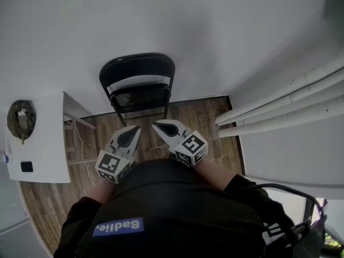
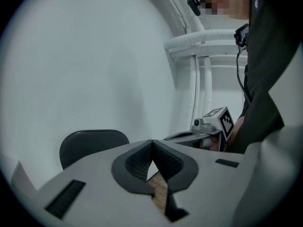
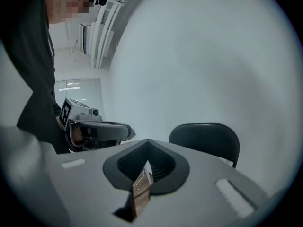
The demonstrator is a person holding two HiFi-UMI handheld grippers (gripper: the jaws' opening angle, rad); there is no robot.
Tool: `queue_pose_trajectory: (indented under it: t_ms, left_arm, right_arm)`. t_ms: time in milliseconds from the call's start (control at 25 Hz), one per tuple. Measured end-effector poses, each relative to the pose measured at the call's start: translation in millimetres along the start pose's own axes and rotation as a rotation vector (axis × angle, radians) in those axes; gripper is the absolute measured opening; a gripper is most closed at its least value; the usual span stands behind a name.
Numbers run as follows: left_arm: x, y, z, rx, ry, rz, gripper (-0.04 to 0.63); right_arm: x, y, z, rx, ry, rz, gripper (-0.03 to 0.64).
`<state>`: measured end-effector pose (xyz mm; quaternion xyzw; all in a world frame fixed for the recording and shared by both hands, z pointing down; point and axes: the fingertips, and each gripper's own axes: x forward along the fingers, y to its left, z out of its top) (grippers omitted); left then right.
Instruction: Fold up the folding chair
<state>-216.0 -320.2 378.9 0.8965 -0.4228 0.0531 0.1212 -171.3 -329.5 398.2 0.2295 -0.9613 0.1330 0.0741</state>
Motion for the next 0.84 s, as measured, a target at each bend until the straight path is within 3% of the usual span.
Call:
queue_pose_trajectory:
  t_ms: [360, 840]
  left_arm:
    - [7.1, -14.7, -4.8, 0.014, 0.023, 0.008, 0.005]
    - [7.7, -23.2, -5.3, 0.02, 0.027, 0.012, 0.005]
  right_arm:
    - [-7.5, -1.4, -5.6, -0.016, 0.009, 0.033, 0.0]
    - [-20.1, -5.0, -4.0, -0.013, 0.055, -0.01, 0.0]
